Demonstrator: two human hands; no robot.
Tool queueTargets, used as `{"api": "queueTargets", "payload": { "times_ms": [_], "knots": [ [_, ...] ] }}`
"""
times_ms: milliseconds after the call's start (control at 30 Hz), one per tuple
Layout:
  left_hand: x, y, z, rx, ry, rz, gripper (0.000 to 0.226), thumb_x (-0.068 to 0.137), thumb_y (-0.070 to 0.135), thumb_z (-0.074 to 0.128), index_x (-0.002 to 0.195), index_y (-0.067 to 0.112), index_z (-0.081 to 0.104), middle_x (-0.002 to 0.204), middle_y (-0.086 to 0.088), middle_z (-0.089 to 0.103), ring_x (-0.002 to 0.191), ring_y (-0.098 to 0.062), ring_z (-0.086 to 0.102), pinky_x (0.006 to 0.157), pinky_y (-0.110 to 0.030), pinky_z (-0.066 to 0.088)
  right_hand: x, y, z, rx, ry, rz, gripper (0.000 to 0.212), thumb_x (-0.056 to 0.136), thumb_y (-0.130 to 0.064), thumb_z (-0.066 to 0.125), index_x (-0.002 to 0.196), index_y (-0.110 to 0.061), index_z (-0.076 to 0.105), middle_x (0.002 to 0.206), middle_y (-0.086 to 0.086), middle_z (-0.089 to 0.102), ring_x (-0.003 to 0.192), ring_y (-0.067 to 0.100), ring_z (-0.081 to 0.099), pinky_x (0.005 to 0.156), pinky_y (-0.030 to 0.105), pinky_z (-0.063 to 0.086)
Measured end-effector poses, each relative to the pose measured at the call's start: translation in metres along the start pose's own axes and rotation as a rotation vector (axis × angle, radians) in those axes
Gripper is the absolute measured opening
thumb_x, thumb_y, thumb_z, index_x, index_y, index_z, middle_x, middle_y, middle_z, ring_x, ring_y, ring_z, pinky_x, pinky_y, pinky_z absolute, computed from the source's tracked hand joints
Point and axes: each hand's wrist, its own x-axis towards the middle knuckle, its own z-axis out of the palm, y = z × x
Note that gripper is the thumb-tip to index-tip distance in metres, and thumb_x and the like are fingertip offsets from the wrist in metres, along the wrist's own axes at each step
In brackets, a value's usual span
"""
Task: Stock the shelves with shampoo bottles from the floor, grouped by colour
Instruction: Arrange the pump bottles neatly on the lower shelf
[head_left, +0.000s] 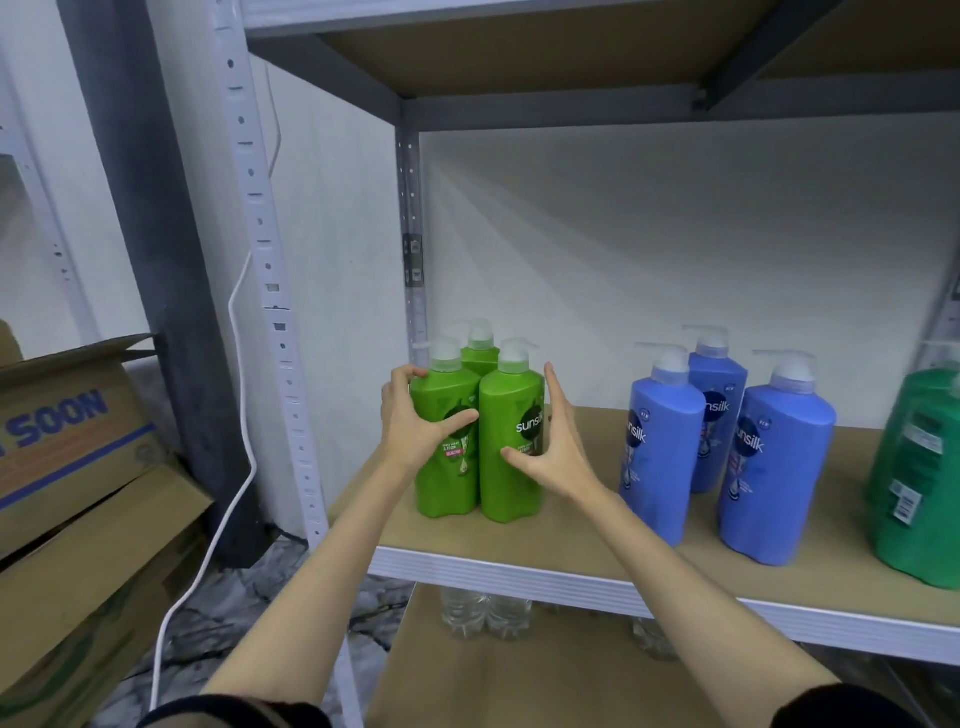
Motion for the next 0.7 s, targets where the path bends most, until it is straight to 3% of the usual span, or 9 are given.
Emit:
{"api": "queueTargets", "payload": {
  "times_ms": [133,233,400,467,533,600,700],
  "knots": [
    [-0.003,0.003,0.005,0.130,0.073,0.050,0.073,0.055,0.019,0.087,0.115,0.012,0.045,0.120,-0.012,0.044,0.115,-0.028,0.040,0.097,-0.037,0.034,-0.001,0.003,0.004,0.038,0.022,-0.028,0.102,0.068,-0.012,0.077,0.145,-0.035,0.014,0.138,-0.018,0.031,0.126,0.001,0.033,0.103,0.021,0.030],
    [0.003,-0.005,0.000,0.103,0.036,0.067,0.071,0.054,0.017,0.088,0.111,0.018,0.045,0.116,-0.010,0.048,0.110,-0.027,0.046,0.096,-0.043,0.039,-0.004,0.001,0.003,0.003,0.077,-0.024,0.099,0.065,-0.021,0.080,0.140,-0.044,0.020,0.131,-0.008,0.040,0.117,0.004,0.040,0.098,0.025,0.035],
    [0.007,-0.007,-0.016,-0.037,-0.081,0.034,0.064,0.060,0.009,0.084,0.106,0.026,0.043,0.105,0.014,0.054,0.094,-0.014,0.055,0.081,-0.029,0.049,-0.008,-0.003,0.005,-0.124,0.154,-0.013,0.098,0.061,-0.037,0.083,0.136,-0.050,0.020,0.113,0.000,0.036,0.107,0.015,0.046,0.093,0.023,0.037],
    [0.008,-0.009,-0.021,-0.096,-0.137,0.031,0.061,0.065,0.004,0.080,0.109,0.025,0.043,0.106,0.020,0.052,0.098,-0.017,0.055,0.084,-0.033,0.051,-0.008,-0.002,0.007,-0.183,0.170,-0.021,0.099,0.061,-0.043,0.081,0.136,-0.051,0.017,0.112,0.002,0.035,0.107,0.019,0.046,0.094,0.029,0.041],
    [0.008,-0.012,-0.022,-0.128,-0.165,0.034,0.061,0.068,0.004,0.078,0.113,0.026,0.043,0.114,0.012,0.052,0.106,-0.021,0.054,0.092,-0.041,0.050,-0.008,-0.002,0.009,-0.234,0.172,-0.022,0.101,0.062,-0.047,0.079,0.137,-0.052,0.012,0.113,0.004,0.036,0.107,0.023,0.046,0.094,0.038,0.044],
    [0.003,-0.016,-0.016,-0.099,-0.116,0.048,0.065,0.067,0.016,0.079,0.118,0.031,0.043,0.124,0.003,0.046,0.114,-0.021,0.050,0.098,-0.046,0.045,-0.010,-0.001,0.008,-0.282,0.165,-0.021,0.106,0.061,-0.051,0.078,0.138,-0.054,0.005,0.118,0.007,0.036,0.110,0.025,0.046,0.094,0.043,0.045],
    [-0.012,-0.016,-0.001,0.048,0.019,0.086,0.088,0.053,0.048,0.076,0.131,0.030,0.038,0.135,-0.005,0.035,0.128,-0.021,0.034,0.108,-0.033,0.029,-0.013,0.003,0.008,-0.282,0.138,-0.021,0.111,0.064,-0.051,0.076,0.138,-0.056,-0.006,0.139,0.011,0.026,0.128,0.027,0.037,0.103,0.045,0.040]
  ]
}}
